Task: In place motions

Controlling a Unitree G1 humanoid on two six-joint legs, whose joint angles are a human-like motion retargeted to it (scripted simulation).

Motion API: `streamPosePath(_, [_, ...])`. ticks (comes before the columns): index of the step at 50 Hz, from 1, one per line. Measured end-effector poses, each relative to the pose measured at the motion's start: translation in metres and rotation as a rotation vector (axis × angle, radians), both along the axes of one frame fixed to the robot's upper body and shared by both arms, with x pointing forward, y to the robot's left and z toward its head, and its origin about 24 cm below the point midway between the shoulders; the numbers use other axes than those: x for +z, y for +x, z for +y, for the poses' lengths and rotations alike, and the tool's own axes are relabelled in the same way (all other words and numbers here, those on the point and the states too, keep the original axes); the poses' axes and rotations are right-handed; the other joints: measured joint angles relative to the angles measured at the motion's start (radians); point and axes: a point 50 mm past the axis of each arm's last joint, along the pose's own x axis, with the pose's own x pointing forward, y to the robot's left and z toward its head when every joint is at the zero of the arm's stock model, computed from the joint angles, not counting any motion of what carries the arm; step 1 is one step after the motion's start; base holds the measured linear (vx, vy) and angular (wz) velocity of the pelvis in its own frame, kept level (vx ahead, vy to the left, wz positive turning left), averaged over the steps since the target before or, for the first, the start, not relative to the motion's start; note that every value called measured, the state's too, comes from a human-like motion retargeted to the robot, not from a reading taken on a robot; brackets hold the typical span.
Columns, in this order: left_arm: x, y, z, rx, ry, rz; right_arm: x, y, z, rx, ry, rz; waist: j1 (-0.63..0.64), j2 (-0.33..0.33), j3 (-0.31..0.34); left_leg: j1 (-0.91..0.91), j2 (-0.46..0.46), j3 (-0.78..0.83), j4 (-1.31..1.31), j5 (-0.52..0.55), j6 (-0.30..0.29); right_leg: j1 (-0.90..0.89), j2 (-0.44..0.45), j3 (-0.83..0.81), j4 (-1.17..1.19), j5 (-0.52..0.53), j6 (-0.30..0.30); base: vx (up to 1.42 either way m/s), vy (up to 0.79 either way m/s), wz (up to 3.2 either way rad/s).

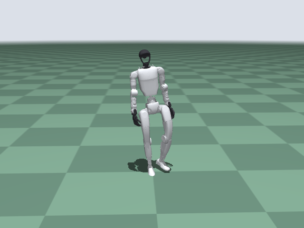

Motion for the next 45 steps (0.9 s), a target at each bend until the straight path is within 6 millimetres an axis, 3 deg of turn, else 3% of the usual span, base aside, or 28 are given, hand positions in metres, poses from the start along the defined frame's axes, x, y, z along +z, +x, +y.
streamPosePath(2, [0.003, -0.019, 0.002, -0.004, 0.035, 0.062, 0.001, 0.022, 0.015, -0.017, 0.063, -0.056, 0.023, -0.014, 0.007, -0.156, 0.059, -0.019, 0.272, 0.124, 0.046, -0.005, -0.015, -0.001, -0.003, 0.001, -0.002, -0.14, -0.14, 0.09])
streamPosePath(3, [0.004, -0.029, 0.002, -0.012, 0.048, 0.097, 0.002, 0.037, 0.024, -0.023, 0.102, -0.101, 0.043, -0.024, 0.023, -0.228, 0.085, -0.006, 0.392, 0.184, 0.112, 0.0, -0.024, 0.004, -0.006, 0.005, -0.003, -0.15, -0.14, -0.21])
streamPosePath(4, [0.005, -0.038, 0.001, -0.023, 0.045, 0.129, 0.005, 0.054, 0.032, -0.018, 0.137, -0.152, 0.069, -0.031, 0.04, -0.308, 0.072, -0.031, 0.501, 0.182, 0.115, 0.006, -0.031, 0.013, -0.012, 0.013, -0.006, -0.17, -0.14, -0.48])
streamPosePath(5, [0.007, -0.047, -0.001, -0.037, 0.036, 0.161, 0.009, 0.072, 0.039, -0.009, 0.17, -0.205, 0.098, -0.037, 0.056, -0.394, 0.041, -0.075, 0.604, 0.147, 0.086, 0.011, -0.037, 0.024, -0.019, 0.022, -0.01, -0.17, -0.08, -0.62])
streamPosePath(8, [0.011, -0.071, -0.015, -0.088, -0.088, 0.245, 0.027, 0.124, 0.057, 0.031, 0.217, -0.364, 0.199, -0.046, 0.079, -0.6, 0.112, -0.04, 0.862, 0.095, 0.053, -0.005, -0.039, 0.058, -0.021, 0.035, -0.037, -0.16, -0.04, -0.77])
streamPosePath(12, [0.025, -0.116, -0.039, -0.135, -0.306, 0.351, 0.066, 0.19, 0.091, 0.068, 0.335, -0.614, 0.366, -0.12, 0.105, -0.907, 0.138, -0.014, 1.122, 0.02, -0.03, -0.049, -0.103, 0.164, 0.018, 0.026, -0.063, -0.05, -0.05, -1.13])
streamPosePath(15, [0.033, -0.136, -0.046, -0.142, -0.31, 0.404, 0.097, 0.222, 0.109, 0.116, 0.403, -0.775, 0.426, -0.153, 0.129, -1.024, 0.17, -0.003, 1.216, -0.008, -0.038, -0.083, -0.145, 0.171, 0.06, 0.02, -0.072, 0.03, 0.0, -0.57])
streamPosePath(18, [0.04, -0.151, -0.051, -0.111, -0.257, 0.463, 0.108, 0.235, 0.11, 0.154, 0.367, -0.851, 0.443, -0.174, 0.123, -1.024, 0.165, 0.002, 1.217, -0.004, -0.042, -0.094, -0.175, 0.164, 0.09, 0.005, -0.079, 0.07, 0.04, 0.06])
streamPosePath(20, [0.041, -0.152, -0.052, -0.076, -0.247, 0.462, 0.108, 0.236, 0.107, 0.156, 0.343, -0.851, 0.438, -0.172, 0.113, -0.988, 0.149, -0.018, 1.196, -0.003, -0.036, -0.089, -0.172, 0.16, 0.097, -0.004, -0.082, 0.01, 0.02, 0.45])
streamPosePath(25, [0.036, -0.144, -0.046, -0.017, -0.223, 0.404, 0.087, 0.214, 0.103, 0.111, 0.357, -0.749, 0.397, -0.165, 0.038, -0.784, 0.076, -0.055, 1.009, 0.005, -0.037, -0.074, -0.165, 0.11, 0.057, -0.009, -0.064, 0.05, -0.01, 0.64])
streamPosePath(27, [0.031, -0.133, -0.036, -0.003, -0.21, 0.384, 0.077, 0.202, 0.097, 0.083, 0.347, -0.703, 0.364, -0.121, 0.018, -0.669, 0.046, -0.106, 0.904, 0.009, -0.047, -0.042, -0.125, 0.067, 0.045, -0.019, -0.06, 0.13, 0.02, 0.68])
streamPosePath(32, [0.02, -0.103, -0.023, 0.015, -0.156, 0.298, 0.05, 0.163, 0.089, -0.007, 0.366, -0.544, 0.252, -0.069, -0.024, -0.328, -0.078, -0.198, 0.435, 0.075, -0.054, 0.002, -0.08, -0.015, 0.02, -0.035, -0.048, 0.07, 0.06, 0.66])
streamPosePath(35, [0.013, -0.081, -0.013, 0.014, -0.105, 0.235, 0.037, 0.14, 0.08, -0.081, 0.358, -0.456, 0.174, -0.032, -0.047, -0.109, -0.135, -0.267, 0.075, 0.139, -0.019, 0.016, -0.044, -0.063, 0.014, -0.048, -0.043, 0.09, 0.12, 0.62])
streamPosePath(37, [0.011, -0.069, -0.004, 0.005, -0.068, 0.198, 0.03, 0.126, 0.071, -0.124, 0.332, -0.416, 0.147, -0.002, -0.072, 0.009, -0.143, -0.274, -0.145, 0.014, -0.043, 0.009, -0.006, -0.075, 0.013, -0.054, -0.042, 0.09, 0.08, 0.32])
streamPosePath(40, [0.008, -0.052, 0.004, -0.019, -0.042, 0.15, 0.022, 0.108, 0.058, -0.174, 0.292, -0.368, 0.099, 0.04, -0.105, 0.1, -0.101, -0.204, -0.354, -0.072, -0.013, 0.005, 0.039, -0.096, 0.002, -0.061, -0.033, 0.12, 0.13, 0.52])
streamPosePath(45, [0.002, -0.013, 0.013, -0.085, -0.054, 0.058, 0.018, 0.099, 0.048, -0.197, 0.267, -0.347, 0.006, 0.055, -0.118, 0.088, -0.088, -0.207, -0.449, -0.054, 0.005, -0.017, 0.036, -0.161, -0.01, -0.06, -0.007, -0.01, 0.15, 0.67])
